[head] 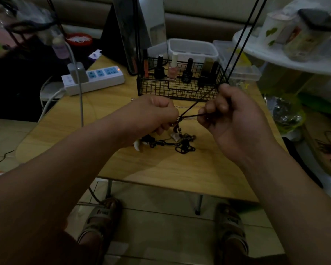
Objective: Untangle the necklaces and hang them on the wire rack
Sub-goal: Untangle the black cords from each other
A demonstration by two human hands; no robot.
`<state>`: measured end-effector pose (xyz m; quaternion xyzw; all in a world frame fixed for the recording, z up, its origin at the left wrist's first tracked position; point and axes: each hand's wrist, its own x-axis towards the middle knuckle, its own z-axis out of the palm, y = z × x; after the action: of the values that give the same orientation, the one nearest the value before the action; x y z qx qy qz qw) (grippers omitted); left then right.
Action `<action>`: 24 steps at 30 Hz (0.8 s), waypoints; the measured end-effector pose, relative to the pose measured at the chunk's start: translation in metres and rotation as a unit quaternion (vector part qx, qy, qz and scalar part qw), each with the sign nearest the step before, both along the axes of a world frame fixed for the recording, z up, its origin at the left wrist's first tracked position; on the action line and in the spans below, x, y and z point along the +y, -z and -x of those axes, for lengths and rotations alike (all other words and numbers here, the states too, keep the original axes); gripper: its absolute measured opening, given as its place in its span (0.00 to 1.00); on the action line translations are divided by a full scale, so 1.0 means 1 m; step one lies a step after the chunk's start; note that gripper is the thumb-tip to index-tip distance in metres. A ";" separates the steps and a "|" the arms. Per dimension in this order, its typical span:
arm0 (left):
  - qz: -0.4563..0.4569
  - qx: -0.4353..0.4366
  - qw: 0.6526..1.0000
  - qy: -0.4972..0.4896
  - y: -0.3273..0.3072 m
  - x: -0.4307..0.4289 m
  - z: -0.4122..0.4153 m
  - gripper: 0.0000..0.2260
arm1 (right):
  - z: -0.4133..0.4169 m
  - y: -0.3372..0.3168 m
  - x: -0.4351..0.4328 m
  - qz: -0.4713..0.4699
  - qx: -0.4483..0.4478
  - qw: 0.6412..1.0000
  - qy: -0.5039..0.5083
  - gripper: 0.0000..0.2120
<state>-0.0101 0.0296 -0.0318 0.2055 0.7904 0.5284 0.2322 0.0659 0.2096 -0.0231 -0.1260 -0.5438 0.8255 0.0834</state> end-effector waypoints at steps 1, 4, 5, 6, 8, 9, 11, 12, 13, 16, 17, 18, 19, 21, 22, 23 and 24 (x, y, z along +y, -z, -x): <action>-0.001 0.000 1.000 0.004 0.000 0.000 0.000 0.12 | 0.000 0.000 0.000 0.036 0.008 0.999 -0.003 0.21; -0.001 0.004 1.000 0.009 0.000 0.001 -0.001 0.11 | 0.000 -0.002 0.002 0.077 0.010 0.997 -0.018 0.16; 0.001 0.005 1.000 0.008 0.000 0.001 -0.001 0.10 | -0.001 -0.003 0.003 0.055 0.002 0.998 -0.024 0.14; 0.001 0.006 1.000 0.006 0.000 0.001 -0.001 0.09 | -0.001 -0.004 0.004 0.016 -0.007 0.999 -0.031 0.13; 0.003 0.012 1.000 -0.002 0.001 0.000 0.000 0.09 | -0.002 -0.005 0.009 -0.097 -0.028 0.994 -0.049 0.12; 0.008 0.022 1.000 -0.006 0.001 0.000 0.001 0.08 | -0.002 -0.004 0.010 -0.152 -0.033 0.986 -0.058 0.12; 0.030 0.057 0.998 -0.003 0.002 -0.002 0.000 0.07 | 0.000 -0.002 0.011 -0.220 -0.023 0.973 -0.061 0.13; 0.043 0.075 0.996 0.003 0.002 -0.002 -0.001 0.07 | 0.001 0.000 0.010 -0.235 -0.010 0.971 -0.053 0.13; 0.051 0.088 0.995 0.009 0.001 -0.002 -0.003 0.08 | 0.002 0.001 0.009 -0.246 0.004 0.968 -0.039 0.13; 0.047 0.102 0.994 0.008 -0.001 -0.001 -0.005 0.09 | 0.002 0.004 0.003 -0.230 0.039 0.972 -0.001 0.13; 0.043 0.106 0.993 0.003 -0.002 -0.002 -0.005 0.09 | 0.002 0.004 0.001 -0.201 0.044 0.979 -0.002 0.13; 0.036 0.107 0.994 -0.003 -0.002 -0.002 -0.004 0.09 | 0.001 0.003 0.000 -0.176 0.040 0.984 -0.011 0.13; 0.025 0.099 0.995 -0.012 -0.002 -0.002 -0.003 0.09 | 0.000 0.002 0.000 -0.170 0.026 0.985 -0.024 0.13; -0.011 0.059 0.998 -0.033 -0.003 -0.004 0.000 0.08 | -0.002 0.000 0.001 -0.220 -0.024 0.974 -0.055 0.16; -0.028 0.038 0.998 -0.037 -0.004 -0.005 0.000 0.08 | -0.003 -0.001 0.002 -0.257 -0.051 0.962 -0.073 0.18; -0.041 0.021 0.998 -0.037 -0.004 -0.005 0.001 0.09 | -0.004 -0.002 0.003 -0.295 -0.072 0.948 -0.091 0.21; -0.048 0.009 0.998 -0.032 -0.005 -0.005 0.001 0.09 | -0.005 -0.003 0.003 -0.336 -0.085 0.932 -0.107 0.22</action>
<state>-0.0112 0.0248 -0.0271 0.1963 0.7725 0.5706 0.1979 0.0713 0.2126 -0.0198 -0.1012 -0.8050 0.5844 -0.0145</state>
